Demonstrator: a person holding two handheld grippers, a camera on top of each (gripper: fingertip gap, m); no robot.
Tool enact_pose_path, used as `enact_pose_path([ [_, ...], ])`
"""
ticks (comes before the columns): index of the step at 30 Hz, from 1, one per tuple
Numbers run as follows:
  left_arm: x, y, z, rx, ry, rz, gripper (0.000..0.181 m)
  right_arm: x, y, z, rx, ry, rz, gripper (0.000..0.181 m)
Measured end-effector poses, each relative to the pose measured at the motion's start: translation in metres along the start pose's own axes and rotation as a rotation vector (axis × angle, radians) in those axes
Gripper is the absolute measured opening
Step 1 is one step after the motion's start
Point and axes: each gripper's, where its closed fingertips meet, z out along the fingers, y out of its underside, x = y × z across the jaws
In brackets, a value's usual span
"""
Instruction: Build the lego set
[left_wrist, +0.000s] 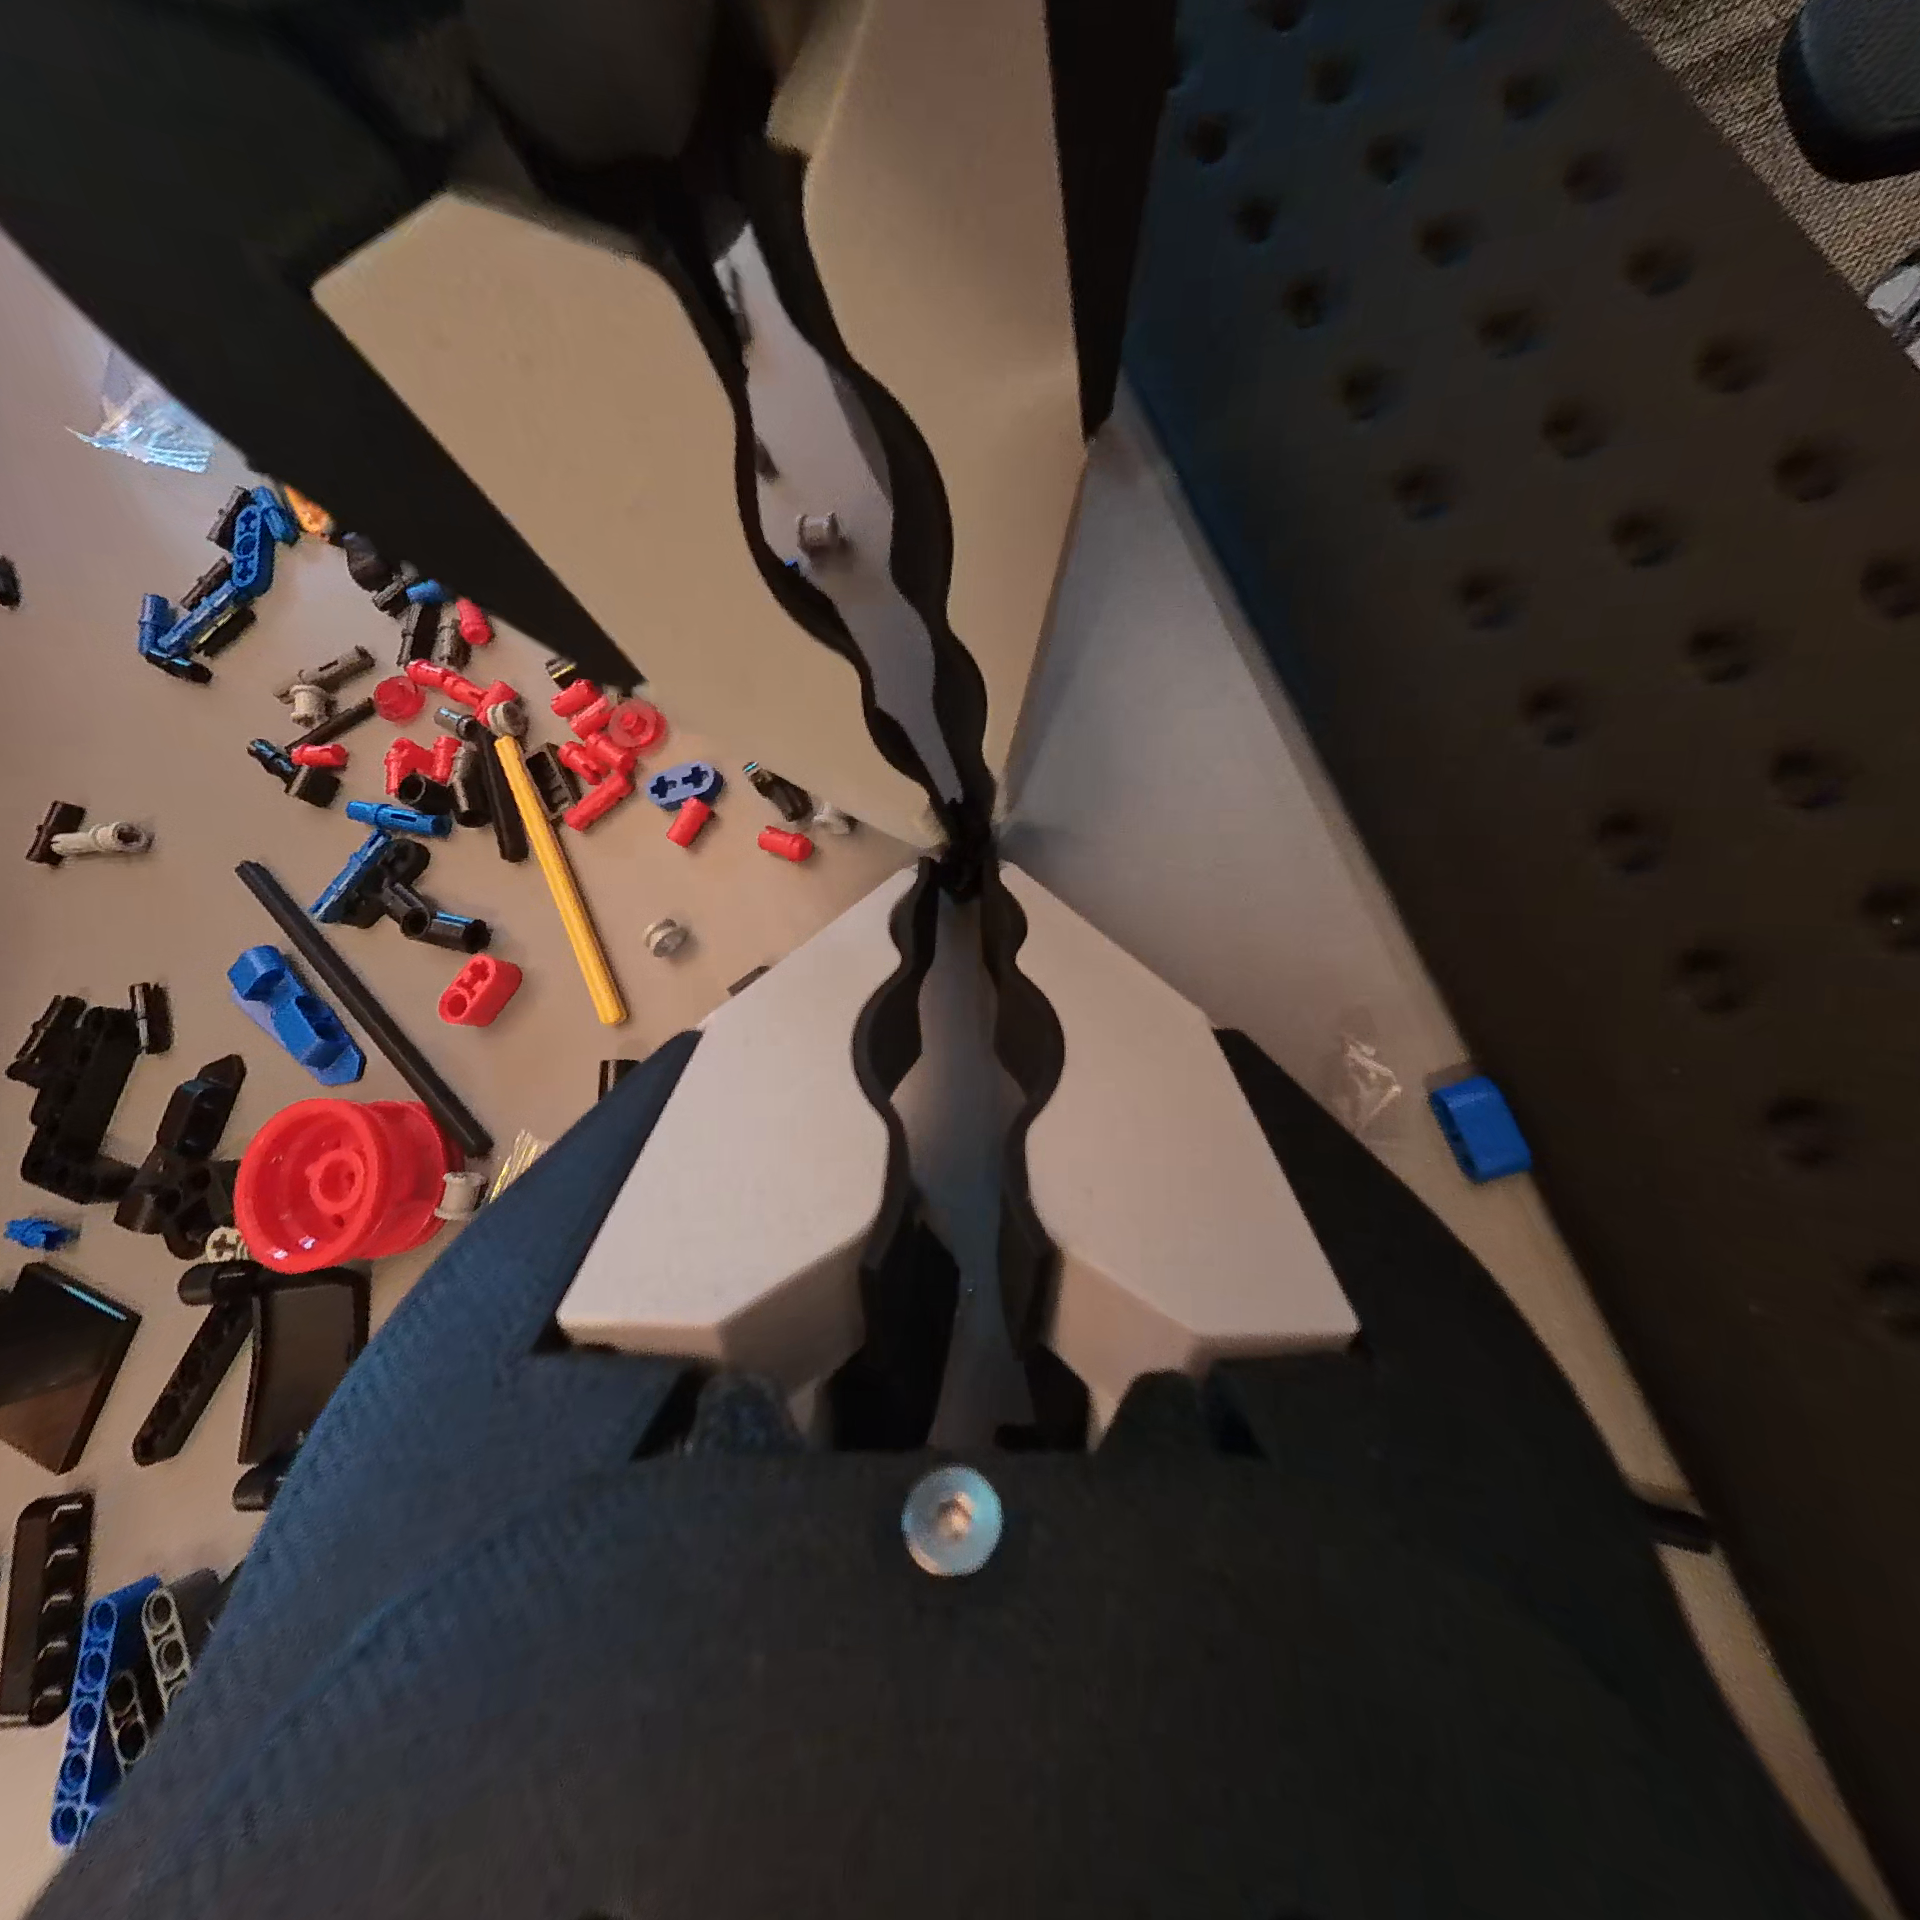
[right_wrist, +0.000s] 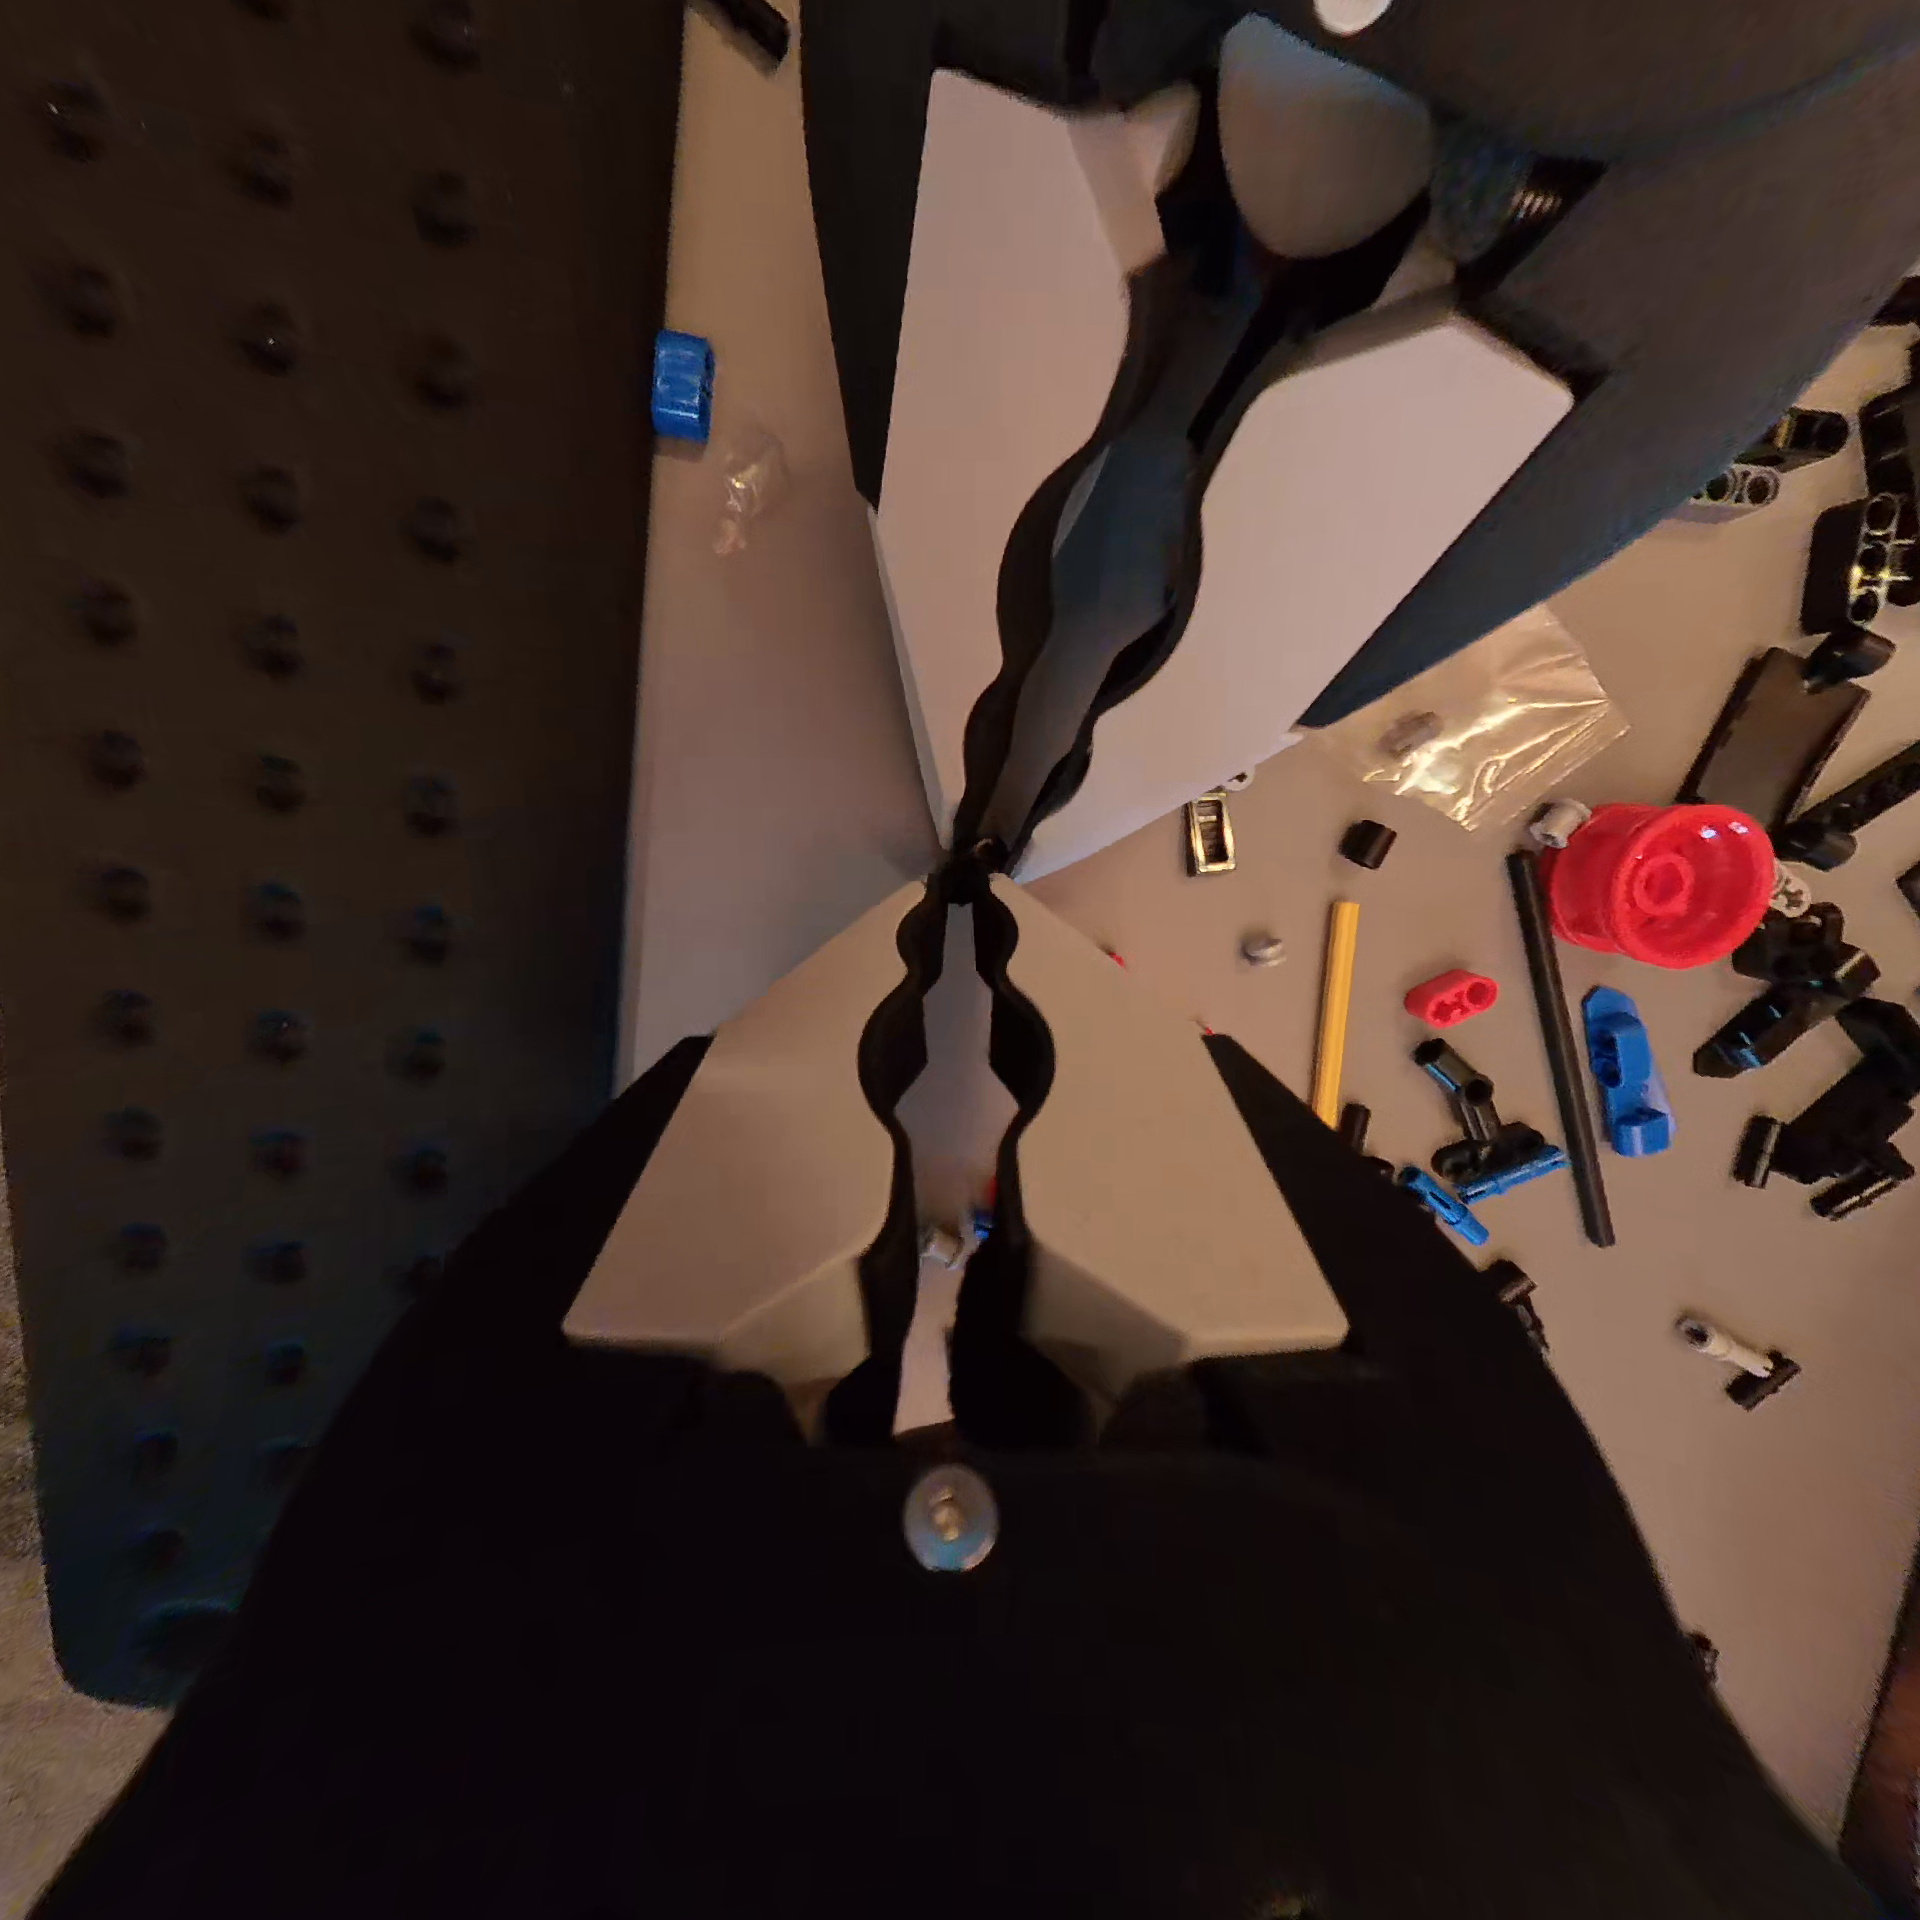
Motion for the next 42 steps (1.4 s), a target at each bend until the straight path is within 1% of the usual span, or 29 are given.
enact_pose_path([
  [2, -0.0001, -0.0001, 0.0, -0.001, -0.005, 0.004, 0.007, 0.0015, -0.0008, -0.0017, 0.013, 0.039, 0.014, 0.01],
  [6, -0.0002, -0.0001, 0.0, 0.001, -0.004, 0.002, 0.007, 0.0017, -0.0032, -0.0058, 0.064, 0.082, 0.038, 0.005],
  [10, -0.0002, -0.0001, 0.0001, 0.001, -0.002, 0.002, 0.007, 0.0008, -0.0023, -0.005, 0.054, 0.074, 0.04, 0.004],
  [17, 0.0, -0.0002, 0.0002, 0.002, 0.002, 0.002, 0.007, -0.0003, -0.0006, -0.0012, 0.023, 0.014, 0.044, 0.004],
  [21, 0.0003, -0.0006, 0.0006, 0.001, -0.005, 0.012, 0.007, -0.0002, -0.0019, -0.0024, 0.08, 0.044, 0.086, 0.004],
  [24, 0.0003, -0.0006, 0.0005, 0.0, -0.007, 0.015, 0.007, 0.0019, -0.0004, -0.0018, 0.064, 0.098, 0.097, 0.007],
  [27, 0.0007, -0.0006, 0.0002, -0.004, -0.011, 0.028, 0.007, 0.0006, -0.0008, -0.001, 0.07, 0.118, 0.109, 0.004],
  [38, 0.0037, 0.0026, -0.004, -0.015, -0.006, 0.054, 0.007, 0.0, -0.007, 0.0008, 0.141, 0.162, 0.177, 0.004],
  [42, 0.0036, 0.0045, -0.0063, -0.019, -0.008, 0.056, 0.01, 0.0005, -0.0096, 0.0015, 0.168, 0.178, 0.187, 0.004],
])
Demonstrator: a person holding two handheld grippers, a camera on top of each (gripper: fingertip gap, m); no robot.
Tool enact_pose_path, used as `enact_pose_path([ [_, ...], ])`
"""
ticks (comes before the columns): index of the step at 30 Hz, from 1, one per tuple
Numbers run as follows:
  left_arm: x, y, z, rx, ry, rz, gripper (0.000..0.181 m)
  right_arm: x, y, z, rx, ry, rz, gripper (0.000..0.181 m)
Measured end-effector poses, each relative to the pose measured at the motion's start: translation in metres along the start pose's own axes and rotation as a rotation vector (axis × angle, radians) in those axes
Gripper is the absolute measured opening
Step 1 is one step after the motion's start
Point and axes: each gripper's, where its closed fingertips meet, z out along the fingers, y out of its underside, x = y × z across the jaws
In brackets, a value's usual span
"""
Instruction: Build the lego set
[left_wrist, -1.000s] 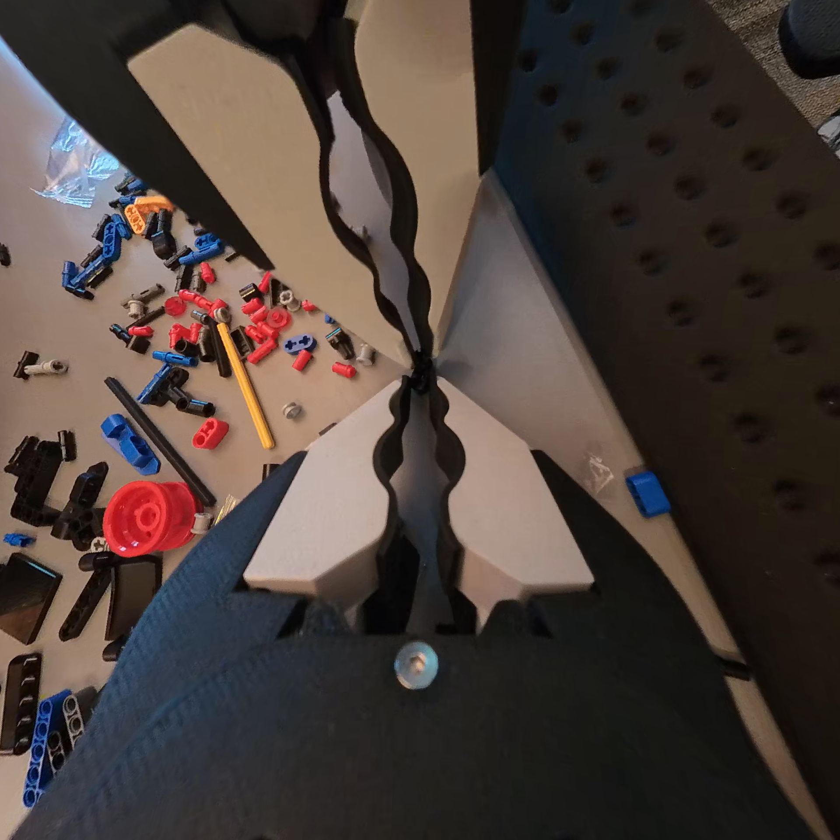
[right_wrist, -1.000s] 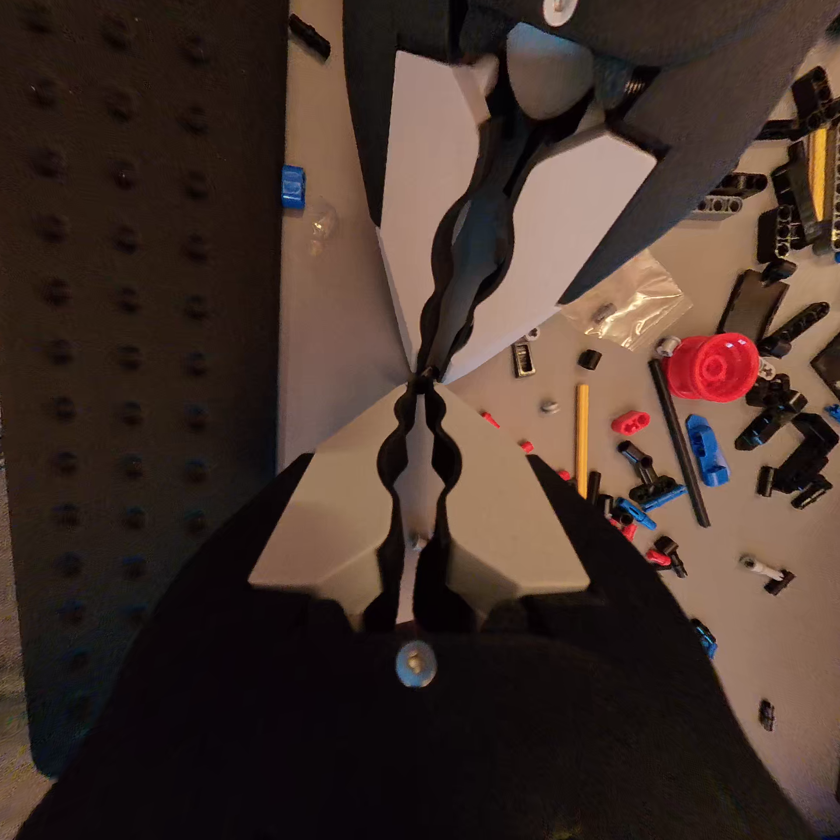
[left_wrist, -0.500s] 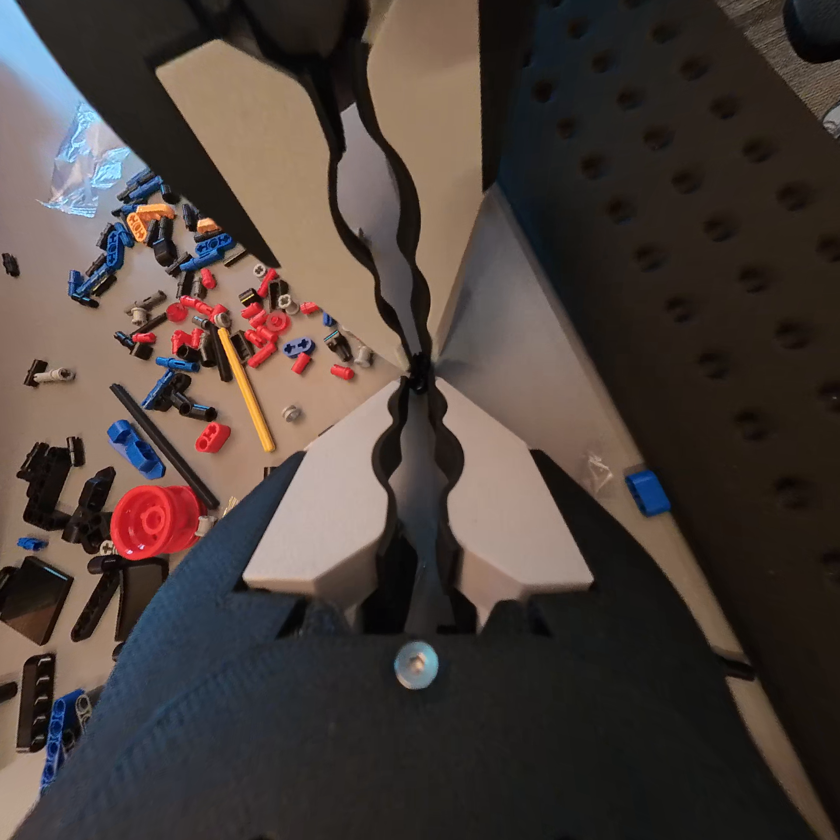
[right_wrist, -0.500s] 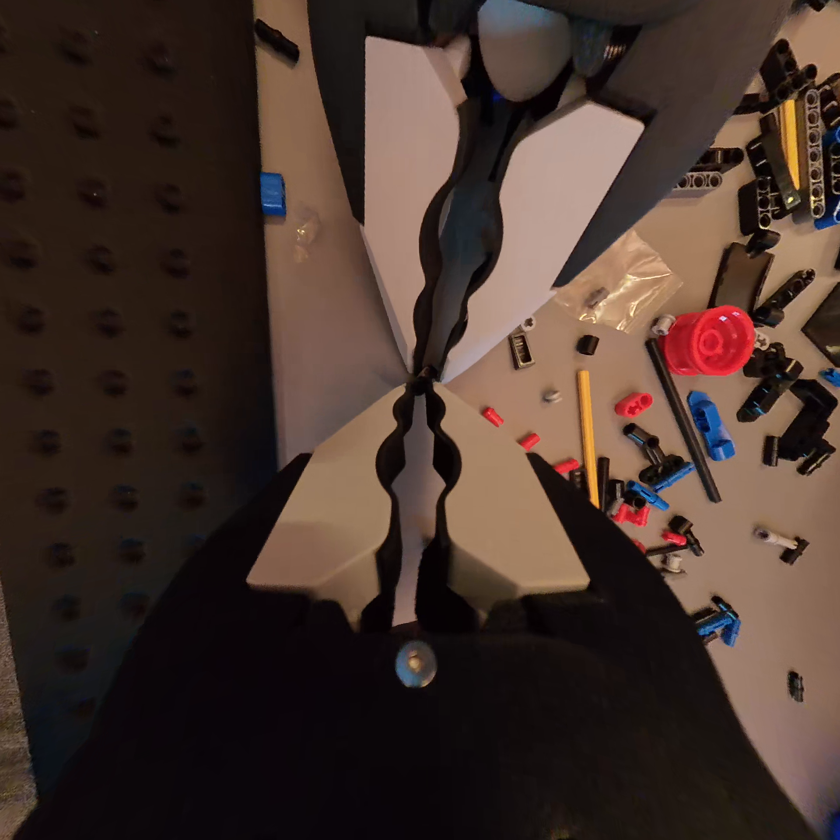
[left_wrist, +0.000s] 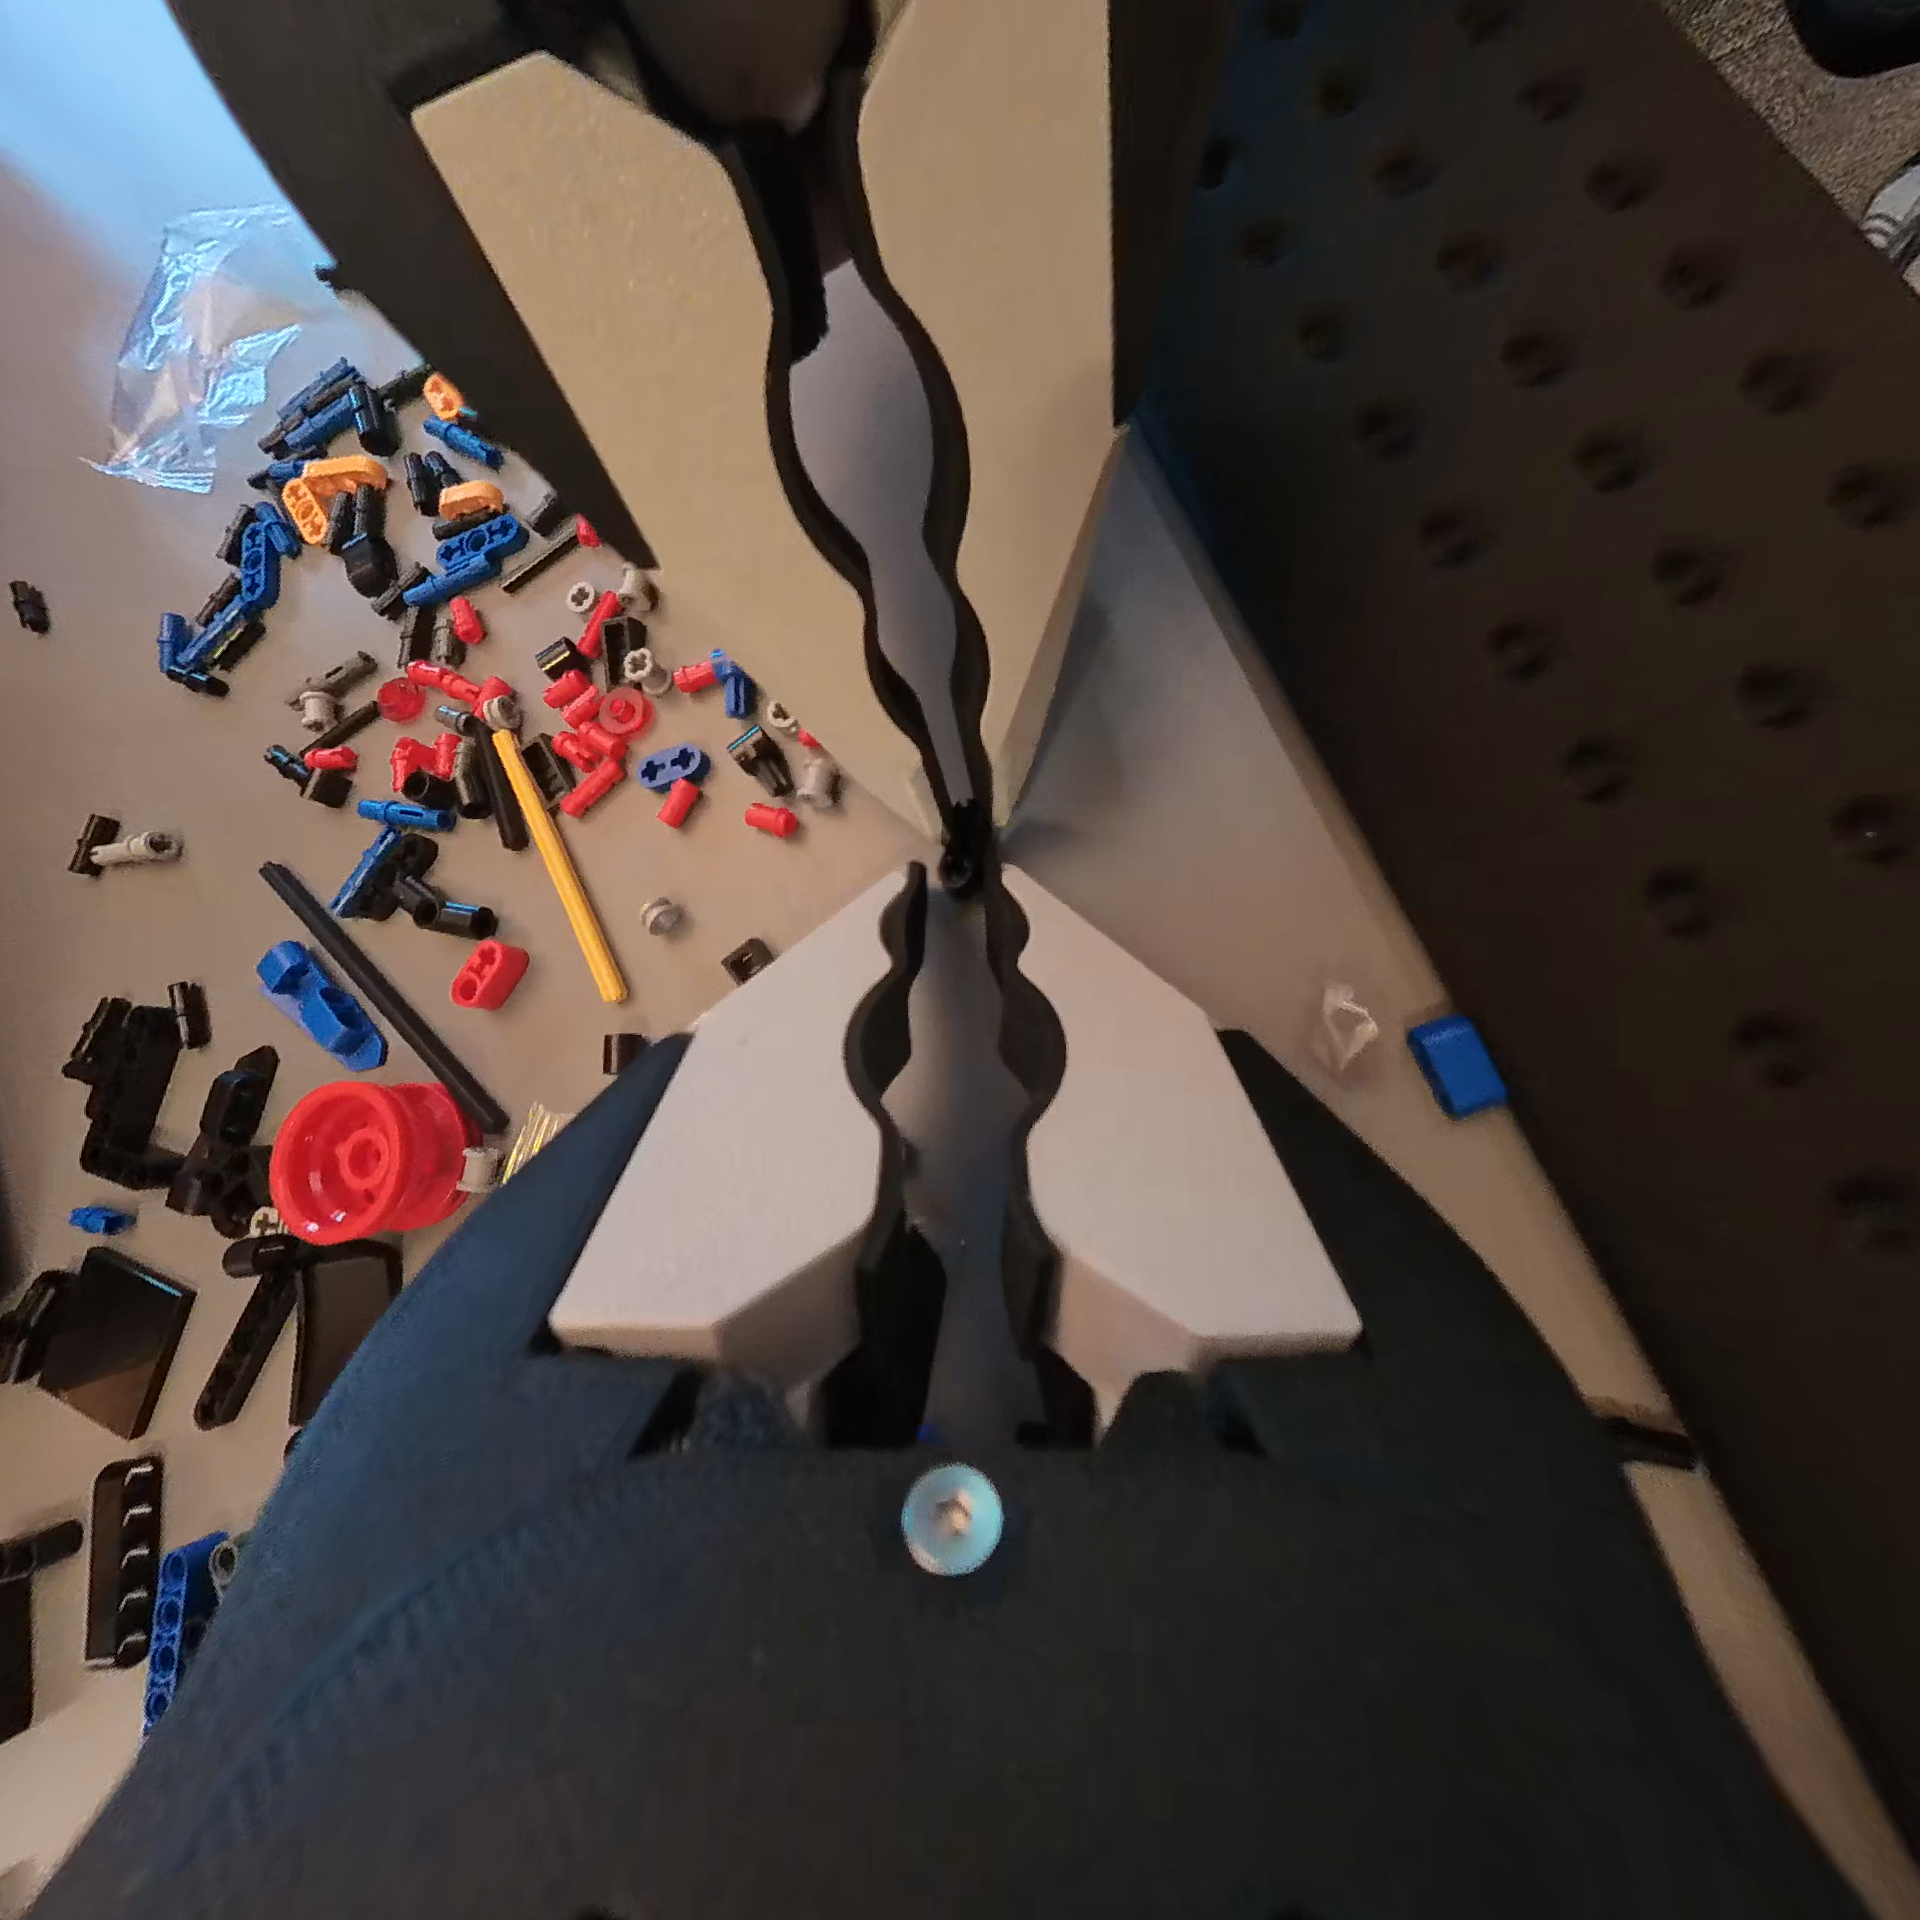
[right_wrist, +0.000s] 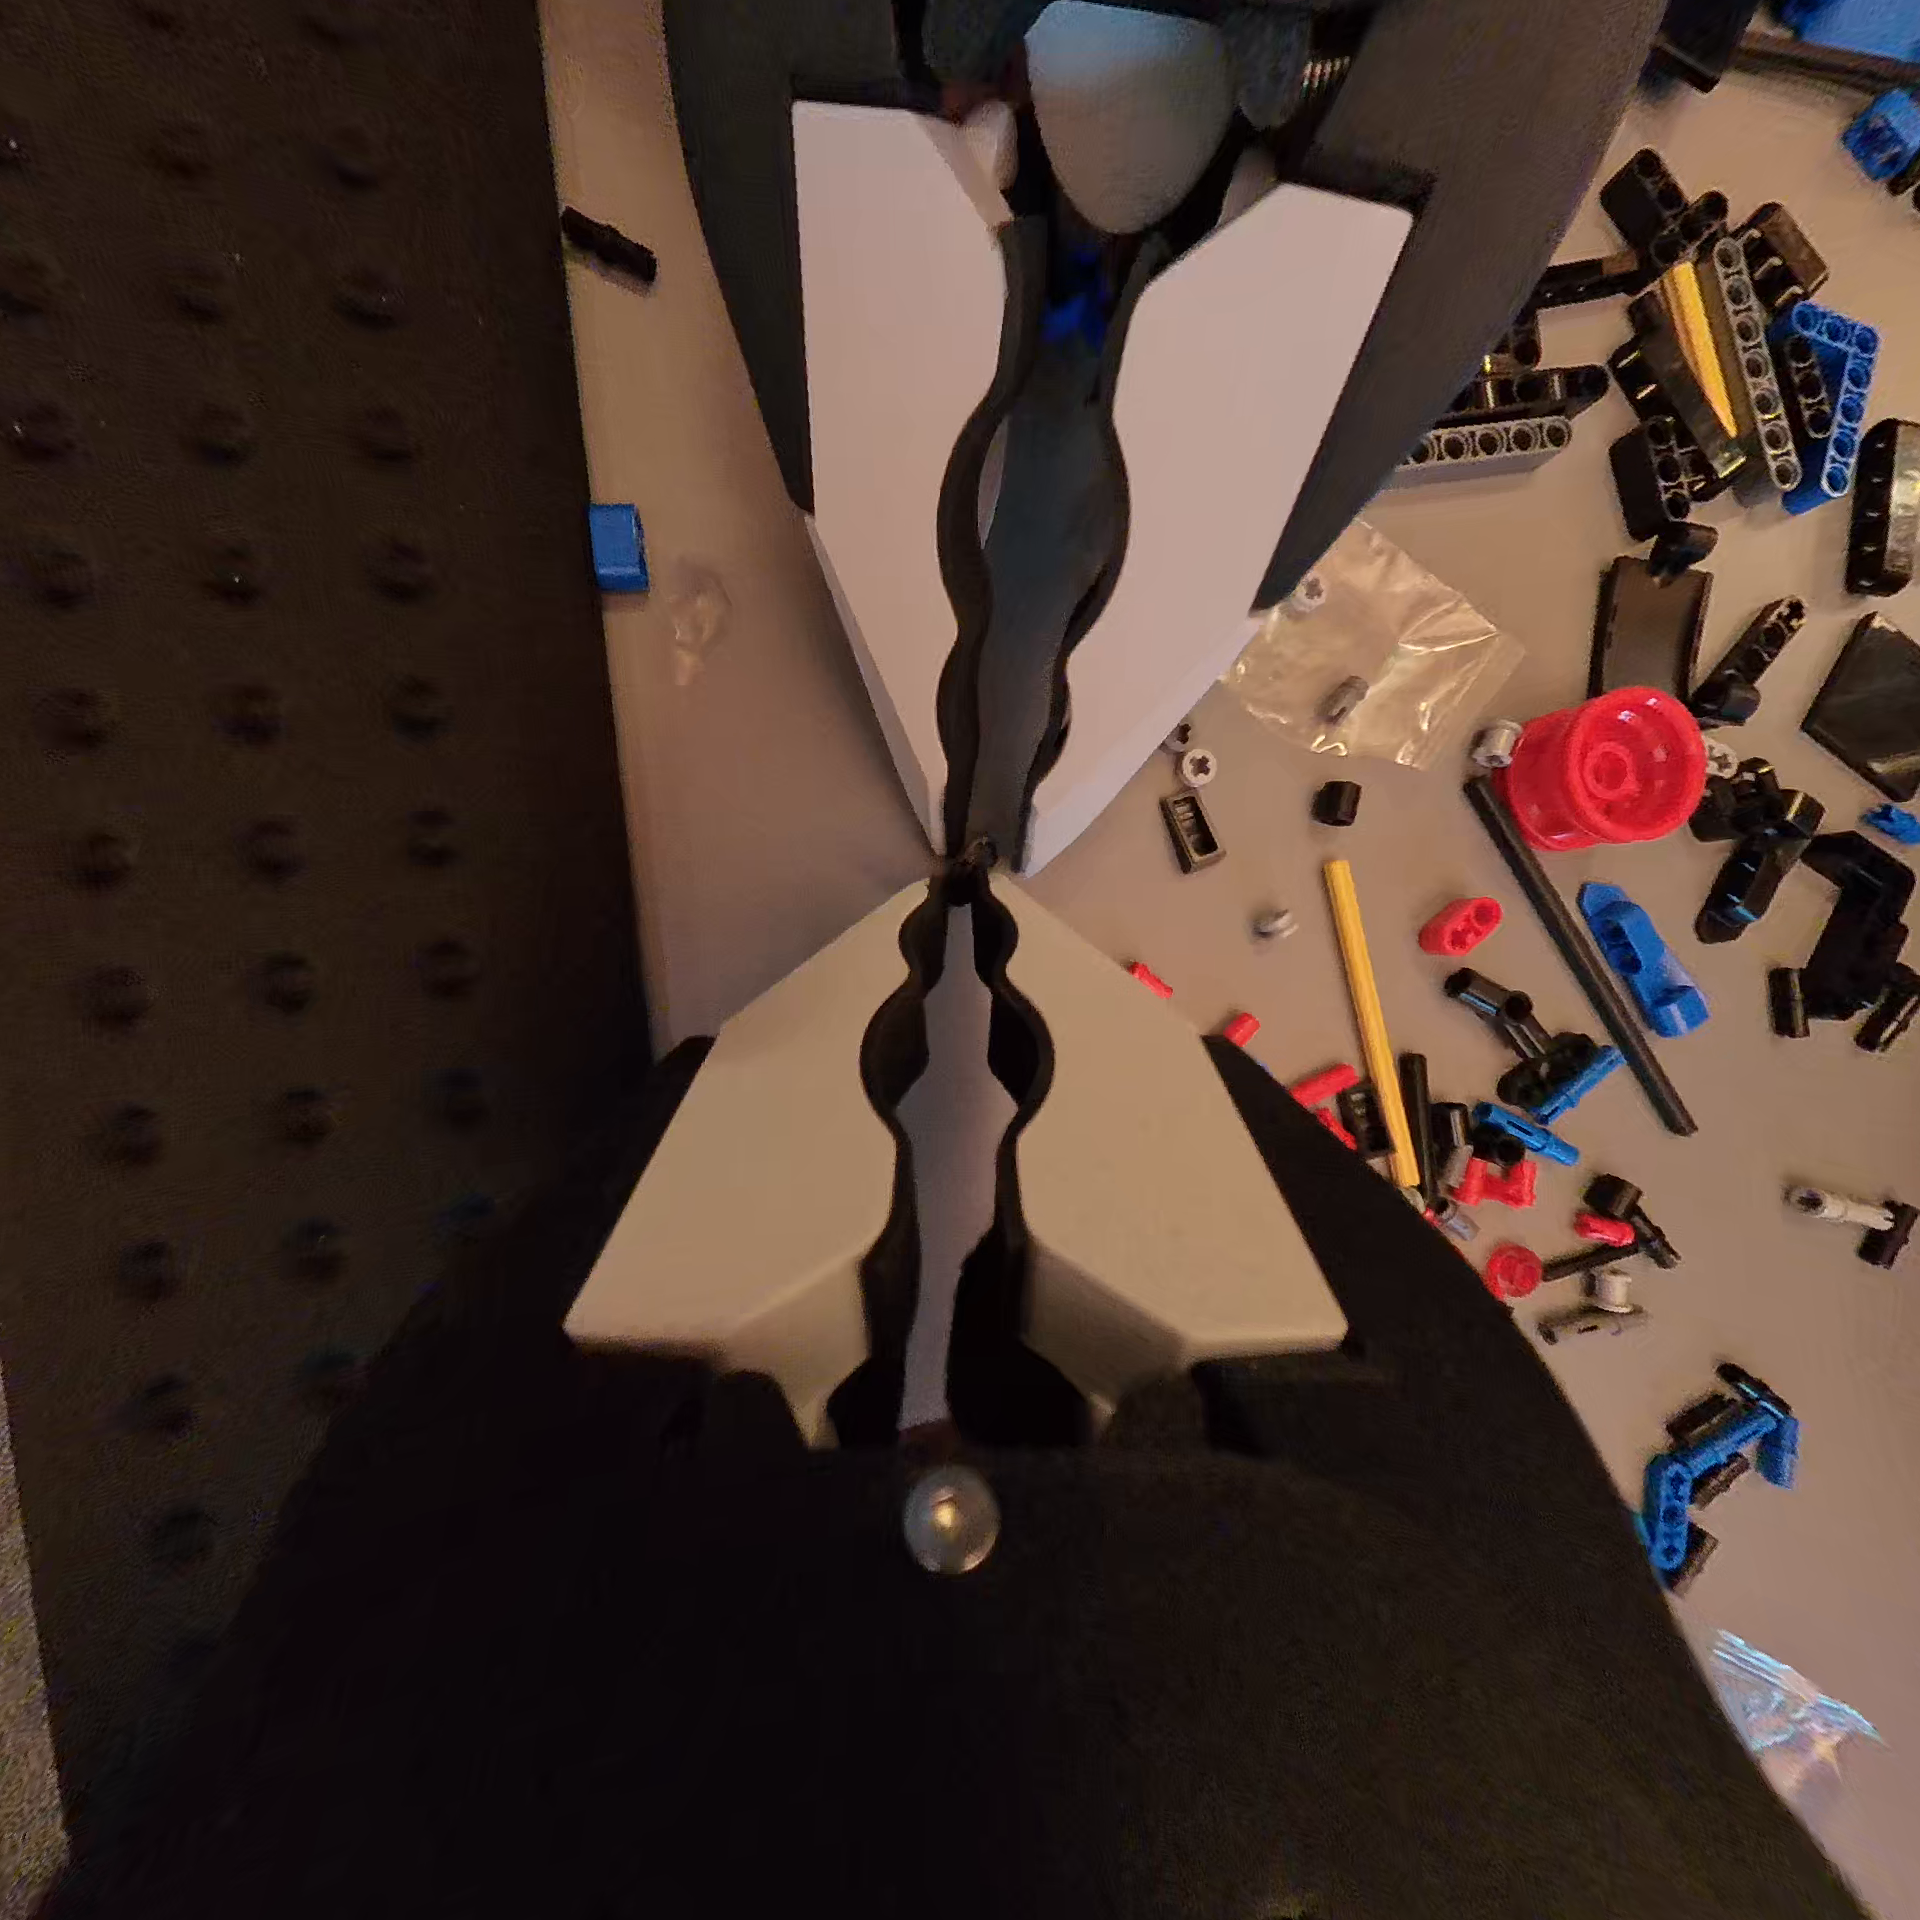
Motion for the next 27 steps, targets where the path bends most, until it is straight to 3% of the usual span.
enact_pose_path([
  [20, 0.01, 0.003, -0.005, -0.003, 0.062, -0.006, 0.009, -0.006, -0.012, 0.0, 0.12, 0.006, 0.034, 0.004],
  [27, 0.014, 0.002, -0.009, 0.014, 0.095, -0.032, 0.021, -0.005, -0.023, -0.006, 0.203, 0.017, 0.04, 0.004],
])
